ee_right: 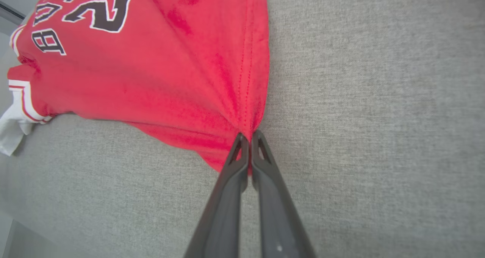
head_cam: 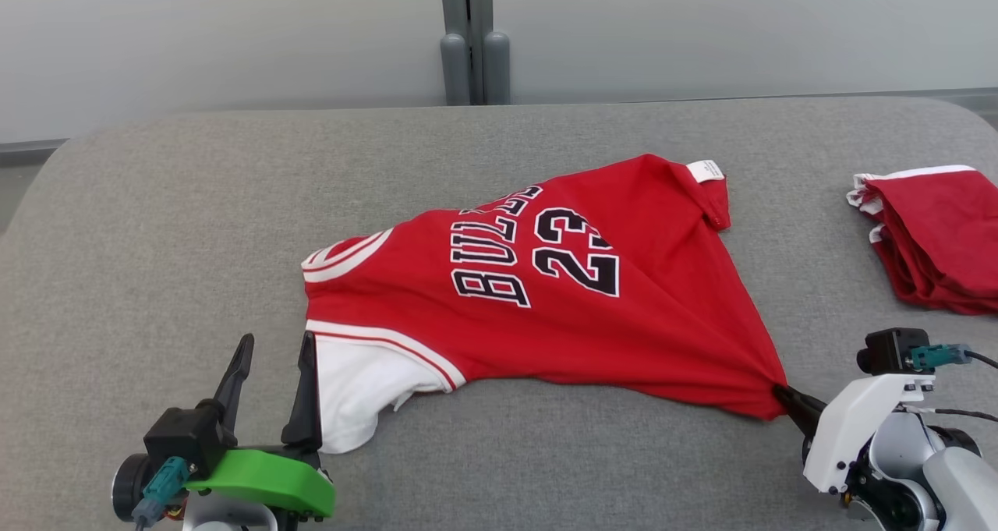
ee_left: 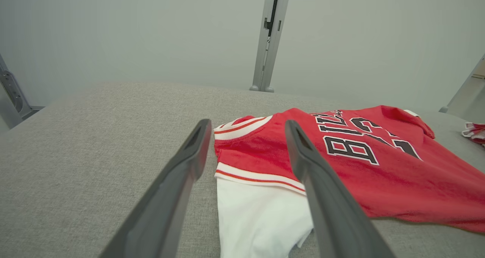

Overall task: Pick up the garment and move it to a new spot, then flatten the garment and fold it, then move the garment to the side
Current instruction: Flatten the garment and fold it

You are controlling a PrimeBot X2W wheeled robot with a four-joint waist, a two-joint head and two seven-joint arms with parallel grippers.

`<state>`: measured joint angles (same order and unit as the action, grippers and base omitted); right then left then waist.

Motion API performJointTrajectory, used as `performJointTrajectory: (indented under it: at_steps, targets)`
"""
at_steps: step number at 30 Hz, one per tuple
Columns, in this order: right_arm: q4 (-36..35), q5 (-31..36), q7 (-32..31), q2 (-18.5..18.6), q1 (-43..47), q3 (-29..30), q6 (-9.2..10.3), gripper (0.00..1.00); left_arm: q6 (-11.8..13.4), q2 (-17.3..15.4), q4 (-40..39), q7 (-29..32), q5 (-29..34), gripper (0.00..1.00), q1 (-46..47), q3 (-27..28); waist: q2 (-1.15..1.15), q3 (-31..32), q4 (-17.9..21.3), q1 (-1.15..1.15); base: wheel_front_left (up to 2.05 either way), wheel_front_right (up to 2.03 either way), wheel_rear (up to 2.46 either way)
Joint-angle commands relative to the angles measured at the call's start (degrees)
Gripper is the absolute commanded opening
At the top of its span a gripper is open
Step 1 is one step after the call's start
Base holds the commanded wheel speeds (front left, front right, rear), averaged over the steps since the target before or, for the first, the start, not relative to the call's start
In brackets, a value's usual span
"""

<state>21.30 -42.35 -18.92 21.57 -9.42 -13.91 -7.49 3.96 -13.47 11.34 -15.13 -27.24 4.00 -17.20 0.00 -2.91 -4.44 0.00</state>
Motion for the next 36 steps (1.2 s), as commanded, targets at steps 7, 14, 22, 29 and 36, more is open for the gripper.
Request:
performJointTrajectory:
  at_steps: [7,14,22,29,36]
  targets:
    - [0.3,5.7,0.1,-2.7,2.2,5.3,0.0,1.0,-0.5,-0.5,0.9,0.0,0.3,1.0,0.4,0.0,0.0,0.4,1.5,0.0,0.0,0.0,0.0]
    - [-5.4,8.0,9.1,-6.0,3.7,9.0,0.0,1.0,0.2,-1.4,0.0,0.0,0.9,1.0,-0.5,0.7,0.0,2.3,2.3,0.0,0.0,0.0,0.0]
    - [-15.1,14.6,30.8,-6.3,7.1,9.4,0.0,1.0,0.6,-1.5,-6.2,0.0,4.2,1.0,-2.1,3.8,0.0,4.2,4.0,0.0,0.0,0.0,0.0]
    - [-16.2,22.1,34.1,-8.6,8.9,12.1,0.0,1.0,0.4,-0.4,-7.4,0.0,7.2,1.0,-4.2,6.7,0.0,4.9,5.8,0.0,0.0,0.0,0.0]
    - [-17.4,24.3,34.1,-10.8,9.8,12.3,0.0,1.0,-0.3,1.8,-6.9,0.0,11.2,1.0,-6.5,10.3,0.0,4.8,6.5,0.0,0.0,0.0,0.0]
